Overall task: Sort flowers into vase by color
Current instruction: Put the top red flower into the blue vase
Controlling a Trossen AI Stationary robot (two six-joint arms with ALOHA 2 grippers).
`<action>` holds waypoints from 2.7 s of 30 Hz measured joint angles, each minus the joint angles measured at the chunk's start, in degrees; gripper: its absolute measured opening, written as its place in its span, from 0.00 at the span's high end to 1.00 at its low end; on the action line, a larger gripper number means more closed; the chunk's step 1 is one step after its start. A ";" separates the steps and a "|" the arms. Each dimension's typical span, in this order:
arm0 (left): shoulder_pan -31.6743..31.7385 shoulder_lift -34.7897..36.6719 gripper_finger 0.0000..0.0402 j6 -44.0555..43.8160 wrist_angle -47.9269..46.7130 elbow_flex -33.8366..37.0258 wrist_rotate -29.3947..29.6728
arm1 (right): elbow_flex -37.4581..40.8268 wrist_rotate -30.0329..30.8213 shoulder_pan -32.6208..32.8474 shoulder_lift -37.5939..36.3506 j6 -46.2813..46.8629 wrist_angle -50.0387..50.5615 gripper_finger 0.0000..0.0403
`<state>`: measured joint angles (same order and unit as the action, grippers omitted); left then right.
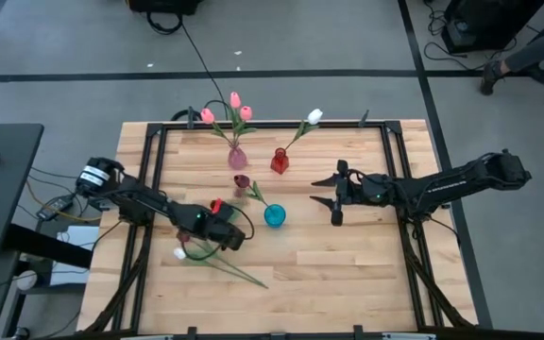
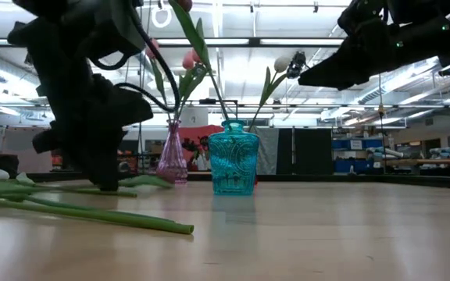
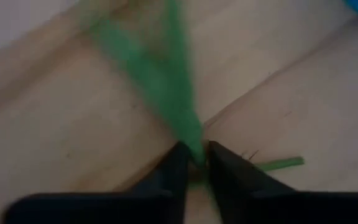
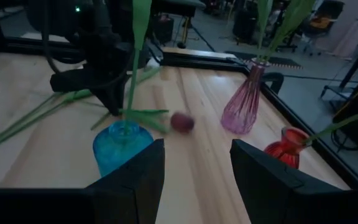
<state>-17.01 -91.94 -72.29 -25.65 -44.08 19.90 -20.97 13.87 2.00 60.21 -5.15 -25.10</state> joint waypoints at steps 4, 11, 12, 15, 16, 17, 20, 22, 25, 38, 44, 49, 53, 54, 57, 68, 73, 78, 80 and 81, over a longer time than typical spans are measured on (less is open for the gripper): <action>-0.23 1.03 0.97 6.84 -2.84 -2.93 1.56 | 0.00 1.65 -0.04 -0.85 0.17 0.34 0.52; -0.34 6.67 0.97 18.19 -5.02 -6.63 -0.19 | -0.01 7.49 -0.11 -6.90 1.32 4.71 0.52; -0.35 7.37 0.97 17.78 -7.73 -7.28 -0.05 | -0.02 7.52 -0.11 -8.27 2.09 6.40 0.52; -1.05 9.58 0.97 16.29 -16.36 -8.88 4.59 | -0.02 6.64 -0.11 -11.36 5.04 10.60 0.52; -1.30 10.45 0.97 16.34 -18.13 -9.44 7.57 | -0.02 5.72 -0.10 -12.20 5.83 11.88 0.52; -1.40 11.34 0.97 16.81 -18.59 -10.00 10.43 | -0.02 4.42 -0.08 -12.73 6.64 12.65 0.52; -1.04 13.77 0.97 20.79 -21.01 -10.67 14.77 | -0.02 0.37 -0.04 -12.86 8.00 12.54 0.52; -0.38 15.44 0.97 23.30 -22.86 -11.63 15.89 | -0.02 -1.16 0.02 -12.43 8.00 11.95 0.52; -0.19 18.99 0.97 24.57 -27.64 -13.83 18.03 | -0.02 -1.73 0.02 -11.94 8.05 11.57 0.52; 5.19 29.42 0.97 67.06 -11.30 -25.48 19.51 | -1.60 -5.25 -0.72 -6.39 7.12 -3.89 0.52; 16.66 29.21 0.97 81.49 0.86 -27.82 1.80 | -10.17 -7.11 -3.91 0.74 4.80 -0.84 0.52; 26.57 27.39 0.98 85.66 7.29 -27.91 -12.90 | -17.91 -14.78 -8.51 5.85 3.39 -1.03 0.52; 29.81 22.99 0.98 87.21 14.86 -27.87 -21.65 | -23.72 -18.13 -11.17 10.44 1.74 -0.95 0.52; 30.17 21.86 0.98 87.30 16.92 -27.87 -23.54 | -25.16 -18.42 -11.67 11.62 1.17 -0.91 0.52; 31.06 18.56 0.98 87.29 22.01 -27.87 -27.03 | -28.59 -18.45 -12.37 14.60 -1.04 -0.87 0.52; 31.65 11.57 0.98 89.72 30.73 -27.80 -32.66 | -32.34 -12.29 -12.52 18.53 -8.92 -1.03 0.56; 31.65 11.08 0.98 89.88 32.54 -27.80 -33.59 | -32.33 -11.84 -12.52 18.48 -10.46 -2.71 0.59; 31.65 10.59 0.98 90.01 32.66 -27.80 -33.74 | -32.33 -12.39 -12.25 18.46 -11.54 -5.22 0.61; 31.65 10.53 0.98 90.03 32.52 -27.80 -33.72 | -32.33 -12.41 -12.24 18.46 -11.77 -6.14 0.62; 31.65 10.51 0.98 90.03 32.52 -27.80 -33.72 | -32.33 -12.39 -12.24 18.44 -11.89 -6.17 0.63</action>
<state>14.63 -81.43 17.74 6.87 -71.88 -13.82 -53.30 1.48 -10.24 78.65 -17.04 -31.27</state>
